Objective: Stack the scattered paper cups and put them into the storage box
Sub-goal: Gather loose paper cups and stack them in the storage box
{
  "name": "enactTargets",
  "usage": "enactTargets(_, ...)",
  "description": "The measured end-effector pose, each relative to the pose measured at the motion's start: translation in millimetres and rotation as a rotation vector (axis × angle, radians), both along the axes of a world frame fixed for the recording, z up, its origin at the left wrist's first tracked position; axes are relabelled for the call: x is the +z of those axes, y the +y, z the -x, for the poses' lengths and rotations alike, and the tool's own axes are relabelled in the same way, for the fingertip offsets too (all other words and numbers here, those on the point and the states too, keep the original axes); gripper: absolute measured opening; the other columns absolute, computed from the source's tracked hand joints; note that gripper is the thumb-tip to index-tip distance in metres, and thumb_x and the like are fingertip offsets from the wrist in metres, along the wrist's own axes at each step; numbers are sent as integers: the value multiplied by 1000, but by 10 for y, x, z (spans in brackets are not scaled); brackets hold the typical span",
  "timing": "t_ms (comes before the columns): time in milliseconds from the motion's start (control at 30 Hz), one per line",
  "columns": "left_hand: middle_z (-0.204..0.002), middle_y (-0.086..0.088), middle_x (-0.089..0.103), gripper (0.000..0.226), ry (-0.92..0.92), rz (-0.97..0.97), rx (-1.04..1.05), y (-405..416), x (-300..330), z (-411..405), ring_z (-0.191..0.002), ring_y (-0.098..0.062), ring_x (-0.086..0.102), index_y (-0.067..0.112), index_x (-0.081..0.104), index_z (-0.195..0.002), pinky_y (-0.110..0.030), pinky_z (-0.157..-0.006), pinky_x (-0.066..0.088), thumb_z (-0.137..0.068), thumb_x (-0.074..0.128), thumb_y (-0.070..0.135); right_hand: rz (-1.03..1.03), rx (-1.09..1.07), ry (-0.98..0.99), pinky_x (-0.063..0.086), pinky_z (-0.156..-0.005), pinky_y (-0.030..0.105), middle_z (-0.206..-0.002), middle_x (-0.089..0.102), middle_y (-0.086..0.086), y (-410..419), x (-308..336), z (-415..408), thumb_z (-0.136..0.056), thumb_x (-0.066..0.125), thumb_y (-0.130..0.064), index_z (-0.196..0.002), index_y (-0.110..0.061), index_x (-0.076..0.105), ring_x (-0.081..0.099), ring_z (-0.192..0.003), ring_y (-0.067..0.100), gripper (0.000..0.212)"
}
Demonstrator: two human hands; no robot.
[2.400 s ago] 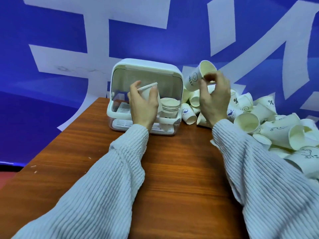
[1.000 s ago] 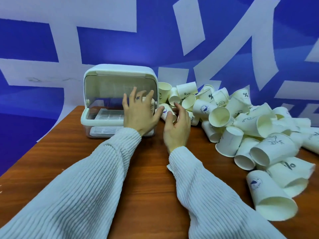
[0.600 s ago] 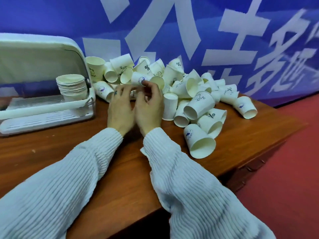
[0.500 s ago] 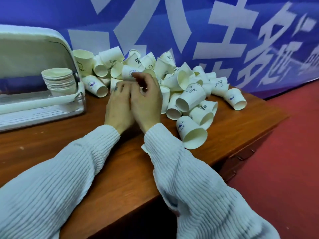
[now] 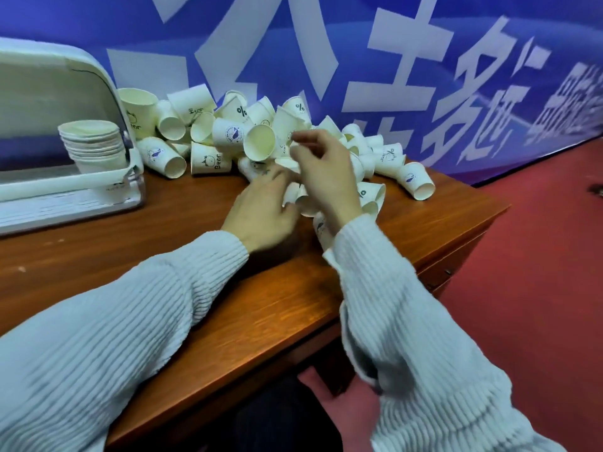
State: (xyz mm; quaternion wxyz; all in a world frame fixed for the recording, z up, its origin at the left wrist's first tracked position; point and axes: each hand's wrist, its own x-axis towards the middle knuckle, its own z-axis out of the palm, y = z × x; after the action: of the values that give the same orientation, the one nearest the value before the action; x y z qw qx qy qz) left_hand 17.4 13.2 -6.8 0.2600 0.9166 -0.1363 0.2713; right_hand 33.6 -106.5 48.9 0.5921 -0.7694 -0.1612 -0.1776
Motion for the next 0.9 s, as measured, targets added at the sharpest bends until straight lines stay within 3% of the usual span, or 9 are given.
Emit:
enactTargets(100,-146,-7,51,70,94,-160,-181,-196,33,115,-134,-29,45,18,46,-146,-51,-107,44,-76,51,15,90,-166,28,50,-106,45,-123,68,-5,-381,161,-252,-94,58,-21,-120,-24,68,62,-117,13,28)
enactTargets(167,-162,-4,36,89,78,-341,-277,-265,-46,126,-147,-28,33,24,31,-156,-51,-116,36,-71,53,9,198,-246,65,46,-110,40,-138,62,-1,-618,160,-391,-98,54,-20,-135,-21,61,56,-126,15,37)
enactTargets(300,-171,1,10,102,45,-473,-330,-322,-151,132,-155,-24,14,33,9,-163,-44,-122,26,-79,60,4,394,-207,180,46,-110,40,-145,59,4,-774,49,-537,-98,58,-25,-141,-24,58,57,-128,20,43)
enactTargets(433,-159,-2,33,101,-19,-545,-276,-363,-203,180,-148,-26,24,35,5,-163,-44,-119,25,-82,64,18,380,-171,193,52,-104,45,-132,64,1,-761,-25,-595,-92,63,-28,-130,-26,60,62,-116,21,38)
enactTargets(567,-134,-8,50,70,-169,-483,-190,-361,-233,200,-128,-31,43,27,45,-146,-43,-111,30,-81,70,36,242,-140,174,57,-89,34,-115,62,-2,-732,21,-586,-95,67,-18,-121,-25,60,61,-97,10,28)
enactTargets(633,-132,-7,55,62,-200,-445,-195,-337,-230,200,-126,-28,47,20,54,-135,-42,-111,33,-78,70,38,133,-112,160,54,-77,23,-108,61,-2,-722,50,-558,-96,65,-11,-125,-20,63,58,-89,5,31)
enactTargets(700,-129,-4,59,59,-178,-365,-229,-302,-189,224,-122,-24,53,15,54,-129,-37,-110,36,-76,70,36,18,-82,158,53,-78,21,-102,61,-6,-689,79,-505,-95,64,-7,-126,-17,65,58,-89,3,33)
enactTargets(800,-120,-4,61,60,-174,-170,-193,-181,-48,317,-107,-22,57,13,48,-130,-29,-94,40,-77,70,30,-146,-24,137,56,-88,30,-96,64,-2,-606,114,-445,-93,65,-3,-119,-17,68,63,-88,9,30)
enactTargets(900,-128,-4,57,75,-156,101,-71,63,157,425,-107,-24,58,20,35,-143,-34,-87,47,-79,74,25,-214,55,91,56,-78,25,-87,66,1,-447,133,-433,-92,70,-3,-115,-15,69,66,-83,10,26)
